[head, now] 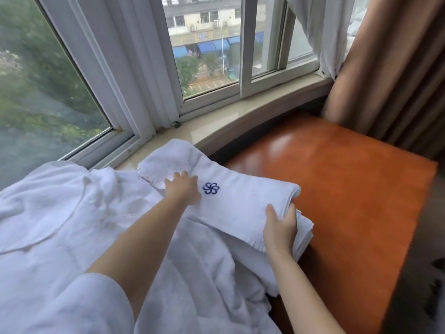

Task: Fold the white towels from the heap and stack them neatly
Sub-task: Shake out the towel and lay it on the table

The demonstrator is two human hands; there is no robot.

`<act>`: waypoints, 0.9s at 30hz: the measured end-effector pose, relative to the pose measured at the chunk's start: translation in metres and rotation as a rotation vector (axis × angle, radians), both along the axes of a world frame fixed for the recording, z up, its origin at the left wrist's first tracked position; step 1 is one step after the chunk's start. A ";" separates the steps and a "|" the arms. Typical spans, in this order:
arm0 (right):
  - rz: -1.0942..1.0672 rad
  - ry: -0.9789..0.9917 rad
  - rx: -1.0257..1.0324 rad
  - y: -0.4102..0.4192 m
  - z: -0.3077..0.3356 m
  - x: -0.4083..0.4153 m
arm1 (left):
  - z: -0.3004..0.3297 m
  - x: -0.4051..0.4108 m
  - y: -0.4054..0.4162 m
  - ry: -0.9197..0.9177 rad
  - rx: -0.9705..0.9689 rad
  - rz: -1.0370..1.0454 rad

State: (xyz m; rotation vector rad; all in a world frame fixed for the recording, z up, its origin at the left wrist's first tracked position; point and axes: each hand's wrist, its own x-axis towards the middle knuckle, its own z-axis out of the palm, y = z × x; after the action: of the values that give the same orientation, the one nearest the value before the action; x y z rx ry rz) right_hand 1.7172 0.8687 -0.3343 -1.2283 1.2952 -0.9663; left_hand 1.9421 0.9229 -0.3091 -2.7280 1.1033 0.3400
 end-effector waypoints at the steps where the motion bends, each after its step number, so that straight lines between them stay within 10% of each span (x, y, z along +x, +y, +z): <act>1: -0.046 -0.003 -0.041 0.001 0.002 -0.003 | -0.001 -0.002 0.000 -0.014 0.011 -0.013; 8: 0.019 0.201 0.305 0.017 -0.030 -0.032 | -0.009 -0.040 0.010 -0.028 0.117 -0.003; 15: -0.014 0.386 0.134 0.022 -0.018 -0.046 | -0.009 -0.061 0.015 -0.156 0.220 -0.078; 20: 0.189 0.791 -0.390 0.032 -0.017 -0.038 | -0.011 -0.067 0.013 -0.081 0.251 0.038; 27: 0.632 1.039 -0.359 0.026 -0.057 -0.023 | -0.025 -0.053 0.008 0.081 0.193 0.125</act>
State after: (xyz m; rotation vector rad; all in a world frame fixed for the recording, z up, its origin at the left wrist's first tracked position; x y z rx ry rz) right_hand 1.6939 0.8944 -0.3914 -2.4070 1.3263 -0.0319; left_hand 1.8889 0.9308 -0.3340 -2.6363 0.8690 0.5494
